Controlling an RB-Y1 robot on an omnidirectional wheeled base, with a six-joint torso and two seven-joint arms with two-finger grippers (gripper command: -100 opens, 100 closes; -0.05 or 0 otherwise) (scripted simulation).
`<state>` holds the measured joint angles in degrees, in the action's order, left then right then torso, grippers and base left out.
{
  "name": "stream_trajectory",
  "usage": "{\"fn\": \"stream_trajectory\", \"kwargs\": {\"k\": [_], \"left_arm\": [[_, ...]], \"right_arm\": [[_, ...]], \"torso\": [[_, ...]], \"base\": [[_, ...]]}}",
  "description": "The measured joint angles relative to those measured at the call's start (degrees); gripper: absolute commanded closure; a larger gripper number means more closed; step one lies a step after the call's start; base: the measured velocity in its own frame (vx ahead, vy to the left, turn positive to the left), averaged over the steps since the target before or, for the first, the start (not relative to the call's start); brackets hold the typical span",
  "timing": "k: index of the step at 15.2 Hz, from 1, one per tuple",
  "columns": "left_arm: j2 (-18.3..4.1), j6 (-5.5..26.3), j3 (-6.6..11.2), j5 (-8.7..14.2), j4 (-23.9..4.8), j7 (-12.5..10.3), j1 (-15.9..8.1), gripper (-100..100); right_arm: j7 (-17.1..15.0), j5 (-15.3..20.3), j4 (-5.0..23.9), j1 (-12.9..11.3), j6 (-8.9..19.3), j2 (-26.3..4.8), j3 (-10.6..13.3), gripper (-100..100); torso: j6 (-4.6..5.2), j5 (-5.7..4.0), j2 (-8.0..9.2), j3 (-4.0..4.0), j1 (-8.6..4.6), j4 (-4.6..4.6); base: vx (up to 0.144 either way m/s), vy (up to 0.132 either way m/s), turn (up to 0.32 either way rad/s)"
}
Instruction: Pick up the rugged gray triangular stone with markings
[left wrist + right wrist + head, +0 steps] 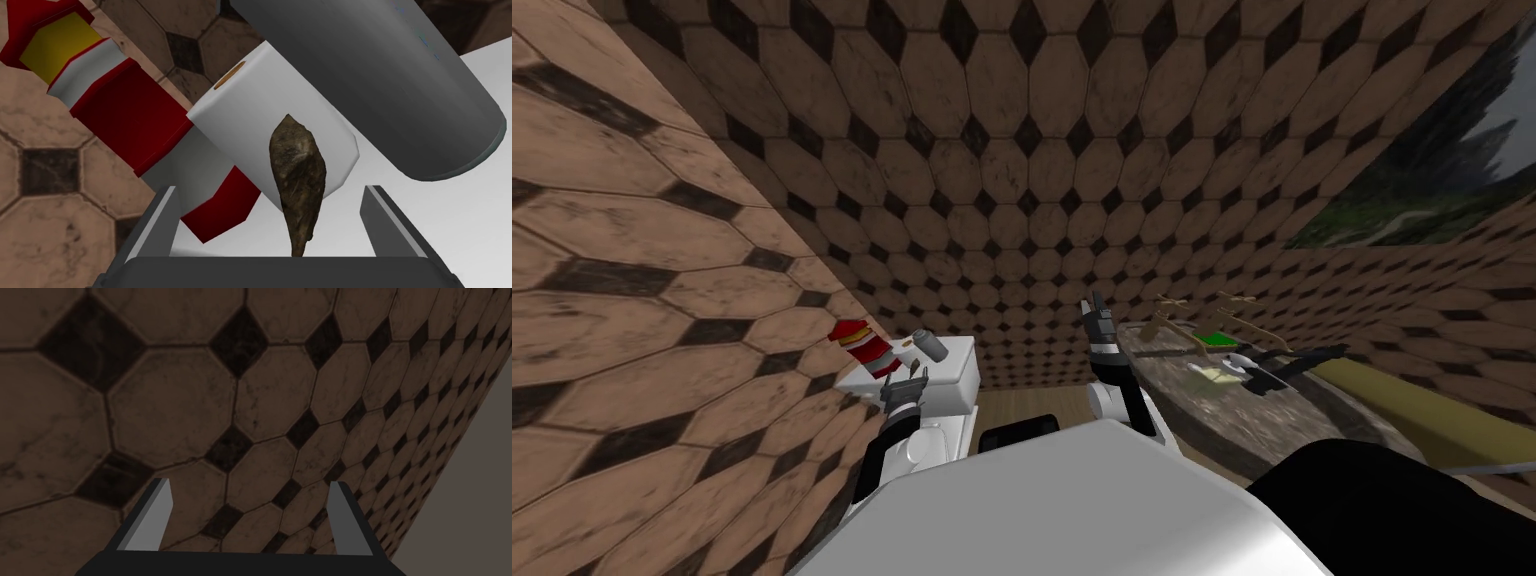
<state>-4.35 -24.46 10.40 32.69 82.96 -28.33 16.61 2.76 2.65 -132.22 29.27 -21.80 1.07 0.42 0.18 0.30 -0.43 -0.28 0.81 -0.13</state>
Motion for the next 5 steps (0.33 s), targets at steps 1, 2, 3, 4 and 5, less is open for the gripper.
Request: {"fn": "stream_trajectory", "kwargs": {"k": [1, 2, 3, 4, 5], "left_arm": [[0.2, 0.6, 0.82, 0.1, 0.6, 0.5, -0.3, -100], [0.3, 1.3, 1.61, 0.3, 1.3, 1.0, -0.5, -100], [0.4, 1.6, 1.80, 0.3, 1.5, 1.3, -0.6, 100], [0.3, 1.3, 1.21, 0.2, 1.0, 1.0, -0.4, 100], [0.2, 0.8, 0.28, 0.1, 0.5, 0.5, 0.0, 100]], "right_arm": [[0.0, 0.0, 0.0, 0.0, 0.0, 0.0, 0.0, 0], [0.0, 0.0, 0.0, 0.0, 0.0, 0.0, 0.0, 0], [0.0, 0.0, 0.0, 0.0, 0.0, 0.0, 0.0, 0], [0.0, 0.0, 0.0, 0.0, 0.0, 0.0, 0.0, 0], [0.0, 0.0, 0.0, 0.0, 0.0, 0.0, 0.0, 0]], "torso": [[0.00, -0.04, -0.13, -0.08, -0.17, -0.03], [0.00, -0.06, -0.23, -0.14, -0.27, -0.05], [-0.02, -0.07, -0.28, -0.17, -0.29, -0.07], [-0.06, -0.06, -0.30, -0.19, -0.26, -0.09], [-0.18, -0.11, -0.27, -0.16, -0.20, -0.07]], "base": [[0.011, -0.030, -0.122], [0.008, -0.017, -0.044], [0.004, 0.005, 0.150], [0.005, 0.009, 0.155], [0.004, 0.005, 0.069]]}}
